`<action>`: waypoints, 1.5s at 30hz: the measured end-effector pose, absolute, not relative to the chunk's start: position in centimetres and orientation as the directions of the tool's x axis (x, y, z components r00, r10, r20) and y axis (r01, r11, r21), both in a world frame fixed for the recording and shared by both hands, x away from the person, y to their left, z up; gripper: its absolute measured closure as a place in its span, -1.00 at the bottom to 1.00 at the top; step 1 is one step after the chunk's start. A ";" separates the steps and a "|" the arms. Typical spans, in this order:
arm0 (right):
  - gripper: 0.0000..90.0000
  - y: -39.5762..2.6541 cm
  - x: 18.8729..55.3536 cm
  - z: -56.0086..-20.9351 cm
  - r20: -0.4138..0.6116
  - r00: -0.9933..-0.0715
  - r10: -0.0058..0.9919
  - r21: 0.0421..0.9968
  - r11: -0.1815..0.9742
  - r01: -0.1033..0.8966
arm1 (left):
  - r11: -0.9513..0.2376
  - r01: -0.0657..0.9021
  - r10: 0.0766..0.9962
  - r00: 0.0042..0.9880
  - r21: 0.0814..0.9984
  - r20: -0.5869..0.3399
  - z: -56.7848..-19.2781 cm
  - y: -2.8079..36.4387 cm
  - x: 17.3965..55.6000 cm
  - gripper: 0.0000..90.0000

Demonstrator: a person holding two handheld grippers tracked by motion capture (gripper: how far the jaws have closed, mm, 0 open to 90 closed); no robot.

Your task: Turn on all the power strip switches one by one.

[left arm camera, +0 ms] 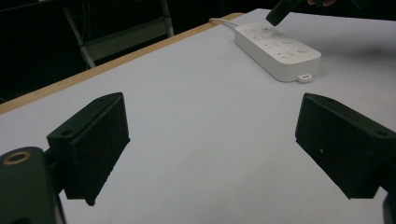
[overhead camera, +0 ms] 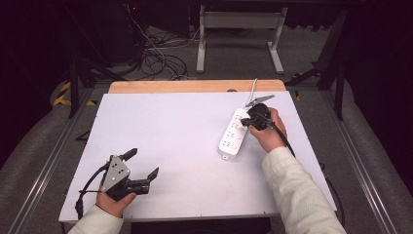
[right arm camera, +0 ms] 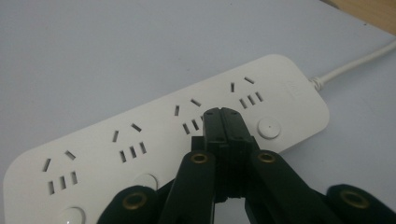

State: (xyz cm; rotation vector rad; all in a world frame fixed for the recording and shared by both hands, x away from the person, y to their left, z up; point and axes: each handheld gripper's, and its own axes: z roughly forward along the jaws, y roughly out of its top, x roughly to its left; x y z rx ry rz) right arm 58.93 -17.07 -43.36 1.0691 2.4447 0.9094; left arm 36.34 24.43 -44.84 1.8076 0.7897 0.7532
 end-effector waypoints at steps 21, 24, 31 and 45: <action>1.00 -16.5 58.9 -44.2 -0.048 -0.679 0.733 0.629 0.550 0.550 | -0.311 0.178 0.790 0.594 0.934 0.150 -44.8 24.4 36.3 -0.77; 1.00 -16.2 58.8 -44.2 -0.075 -0.680 0.729 0.623 0.567 0.539 | -0.310 0.178 0.790 0.594 0.934 0.149 -44.8 24.4 36.3 -0.77; 1.00 -16.4 58.8 -44.4 -0.053 -0.668 0.742 0.629 0.544 0.555 | -0.311 0.175 0.790 0.593 0.934 0.152 -44.8 24.4 36.3 -0.77; 1.00 -16.5 58.6 -44.7 -0.019 -0.633 0.774 0.640 0.496 0.586 | -0.308 0.178 0.789 0.596 0.935 0.147 -44.8 24.3 36.2 -0.77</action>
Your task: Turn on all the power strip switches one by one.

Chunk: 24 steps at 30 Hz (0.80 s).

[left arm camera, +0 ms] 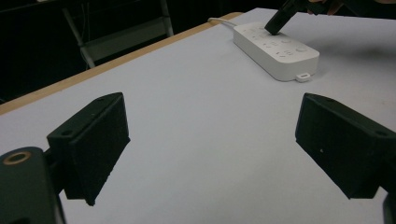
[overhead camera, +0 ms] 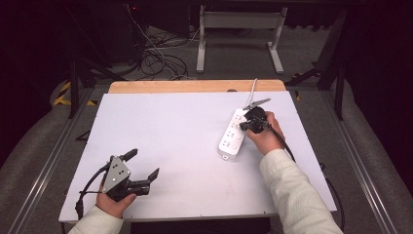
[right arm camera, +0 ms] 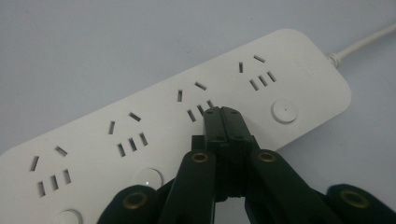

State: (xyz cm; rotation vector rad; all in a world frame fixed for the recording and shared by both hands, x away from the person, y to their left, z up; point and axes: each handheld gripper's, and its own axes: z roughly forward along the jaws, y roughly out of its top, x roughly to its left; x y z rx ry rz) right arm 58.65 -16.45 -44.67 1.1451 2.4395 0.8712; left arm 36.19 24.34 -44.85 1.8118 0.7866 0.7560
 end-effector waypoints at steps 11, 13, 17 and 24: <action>1.00 -16.7 58.6 -44.9 0.010 -0.618 0.786 0.648 0.466 0.603 | -0.306 0.180 0.789 0.597 0.935 0.143 -44.9 24.3 36.2 -0.77; 1.00 -16.6 58.7 -44.8 0.010 -0.620 0.785 0.646 0.468 0.603 | -0.307 0.178 0.790 0.596 0.935 0.146 -44.8 24.4 36.2 -0.77; 1.00 -16.7 58.0 -43.2 -0.087 -0.622 0.778 0.727 0.477 0.495 | -0.306 0.177 0.791 0.594 0.935 0.147 -44.8 24.5 36.3 -0.77; 1.00 -17.0 58.0 -41.8 -0.063 -0.632 0.772 0.760 0.448 0.471 | -0.303 0.183 0.791 0.596 0.935 0.140 -44.9 24.4 36.4 -0.77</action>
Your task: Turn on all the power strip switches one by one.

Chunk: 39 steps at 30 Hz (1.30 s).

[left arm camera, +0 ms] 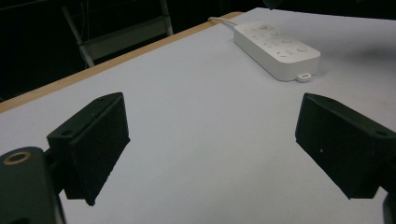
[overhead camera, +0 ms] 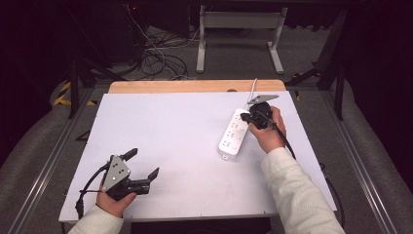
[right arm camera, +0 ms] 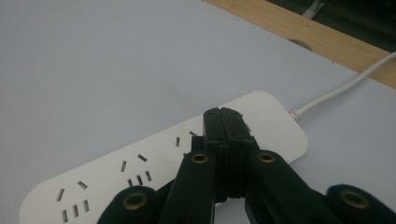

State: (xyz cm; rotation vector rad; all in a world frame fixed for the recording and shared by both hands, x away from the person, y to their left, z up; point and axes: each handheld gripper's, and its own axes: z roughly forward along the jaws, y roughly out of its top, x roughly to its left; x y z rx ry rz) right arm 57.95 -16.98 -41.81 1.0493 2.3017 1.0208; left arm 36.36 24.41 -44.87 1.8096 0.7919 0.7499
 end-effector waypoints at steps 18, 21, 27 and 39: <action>1.00 -17.6 60.0 -41.6 -0.033 -0.602 0.798 0.746 0.420 0.516 | -0.305 0.183 0.791 0.596 0.935 0.141 -44.9 24.4 36.4 -0.77; 1.00 -17.7 60.7 -41.8 -0.020 -0.591 0.807 0.739 0.410 0.534 | -0.306 0.182 0.790 0.596 0.934 0.142 -44.9 24.4 36.4 -0.77; 1.00 -17.7 61.4 -42.6 -0.014 -0.574 0.818 0.724 0.404 0.559 | -0.304 0.184 0.791 0.595 0.935 0.140 -44.9 24.5 36.4 -0.77; 1.00 -17.7 61.9 -43.8 -0.015 -0.570 0.822 0.684 0.424 0.593 | -0.309 0.184 0.791 0.595 0.933 0.145 -44.9 24.5 36.5 -0.77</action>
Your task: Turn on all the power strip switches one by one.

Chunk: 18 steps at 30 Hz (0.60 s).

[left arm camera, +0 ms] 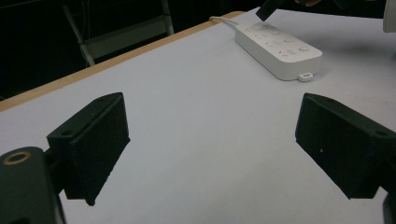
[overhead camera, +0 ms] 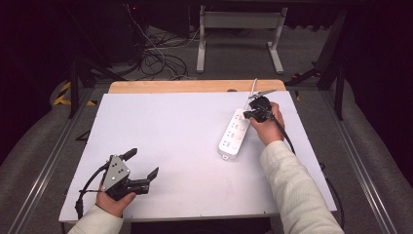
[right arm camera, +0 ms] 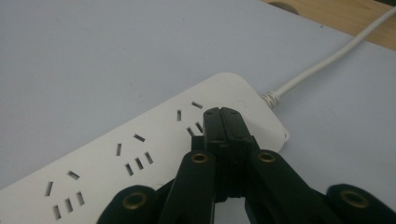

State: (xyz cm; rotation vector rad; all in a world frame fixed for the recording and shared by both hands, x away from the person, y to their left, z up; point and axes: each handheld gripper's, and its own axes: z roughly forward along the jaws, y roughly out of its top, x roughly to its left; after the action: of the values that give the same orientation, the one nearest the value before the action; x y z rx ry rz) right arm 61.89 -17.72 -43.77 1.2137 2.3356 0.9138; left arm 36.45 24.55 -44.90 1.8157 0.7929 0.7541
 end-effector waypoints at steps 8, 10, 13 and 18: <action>1.00 -17.8 61.9 -44.5 -0.024 -0.570 0.821 0.673 0.435 0.598 | -0.308 0.184 0.791 0.595 0.933 0.143 -44.9 24.6 36.5 -0.77; 1.00 -17.9 61.9 -44.5 -0.015 -0.567 0.824 0.675 0.426 0.602 | -0.310 0.184 0.790 0.595 0.933 0.145 -44.9 24.6 36.4 -0.77; 1.00 -18.0 61.8 -44.6 -0.009 -0.565 0.825 0.681 0.418 0.601 | -0.305 0.186 0.791 0.595 0.934 0.140 -44.9 24.5 36.4 -0.77; 1.00 -18.0 61.8 -44.7 -0.012 -0.563 0.826 0.683 0.419 0.599 | -0.303 0.186 0.792 0.595 0.935 0.138 -44.9 24.5 36.4 -0.77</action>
State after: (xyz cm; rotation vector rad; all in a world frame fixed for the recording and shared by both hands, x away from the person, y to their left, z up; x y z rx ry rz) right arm 61.77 -17.97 -44.70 1.2249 2.3317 0.9111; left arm 36.38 24.48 -44.91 1.8111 0.7955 0.7489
